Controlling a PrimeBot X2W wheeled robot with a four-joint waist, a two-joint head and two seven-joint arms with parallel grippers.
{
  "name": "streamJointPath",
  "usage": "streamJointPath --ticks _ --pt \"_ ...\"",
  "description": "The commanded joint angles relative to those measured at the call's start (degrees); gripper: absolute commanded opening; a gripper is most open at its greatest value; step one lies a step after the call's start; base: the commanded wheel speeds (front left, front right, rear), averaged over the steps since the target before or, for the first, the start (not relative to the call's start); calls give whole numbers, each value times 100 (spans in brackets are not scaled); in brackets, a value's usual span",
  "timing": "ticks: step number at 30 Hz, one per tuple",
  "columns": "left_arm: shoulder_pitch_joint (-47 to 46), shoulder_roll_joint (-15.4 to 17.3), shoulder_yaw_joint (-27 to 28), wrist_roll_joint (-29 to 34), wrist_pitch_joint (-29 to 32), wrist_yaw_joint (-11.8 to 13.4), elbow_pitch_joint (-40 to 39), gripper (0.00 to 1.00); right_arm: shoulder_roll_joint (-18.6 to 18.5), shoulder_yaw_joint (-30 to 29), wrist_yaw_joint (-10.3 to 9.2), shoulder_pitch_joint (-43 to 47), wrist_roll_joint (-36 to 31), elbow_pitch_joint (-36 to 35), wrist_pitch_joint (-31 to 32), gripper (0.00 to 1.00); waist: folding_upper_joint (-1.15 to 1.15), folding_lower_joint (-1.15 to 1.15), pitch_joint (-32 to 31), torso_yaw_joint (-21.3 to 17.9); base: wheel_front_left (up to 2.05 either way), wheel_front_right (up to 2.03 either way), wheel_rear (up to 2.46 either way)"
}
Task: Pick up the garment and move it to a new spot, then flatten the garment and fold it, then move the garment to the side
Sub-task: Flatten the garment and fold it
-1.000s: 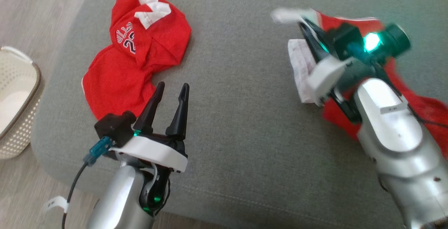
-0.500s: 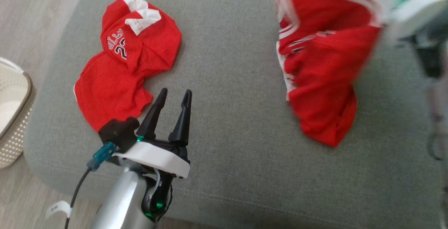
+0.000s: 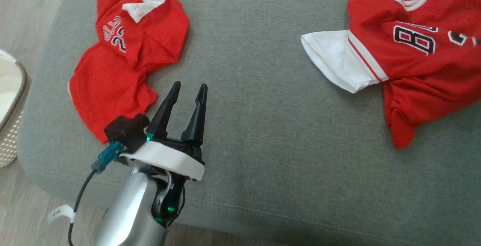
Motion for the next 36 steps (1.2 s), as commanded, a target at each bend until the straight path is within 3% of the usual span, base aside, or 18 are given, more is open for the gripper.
streamJointPath --ticks 1,4,10,15,21,27,36 --pt "-172 45 206 38 -29 -20 -155 100 151 65 43 -109 -64 -124 -111 100 0 0 -24 -71 0 0 0" --pt "-162 45 234 58 -29 -28 -122 100 566 213 43 105 -79 74 -330 100 0 0 -189 -241 0 0 0" --pt "-54 44 334 64 -29 -1 -146 100 1052 650 43 759 467 -117 -844 100 0 0 -601 -531 0 0 0" --pt "147 44 470 -3 -29 38 -242 100 1370 973 43 1703 1131 -756 -1066 100 0 0 -986 -736 0 0 0" --pt "422 44 580 -61 -29 90 -359 100 1744 967 43 3111 1736 -1840 -1158 100 0 0 -1251 -931 0 0 0" --pt "632 44 586 -74 -29 89 -407 100 1885 1016 43 4097 1932 -2432 -1088 100 0 0 -1297 -1120 0 0 0" --pt "541 44 460 -128 -29 41 -204 100 1896 1149 43 4212 2060 -2804 -1005 100 0 0 -1185 -1414 0 0 0"
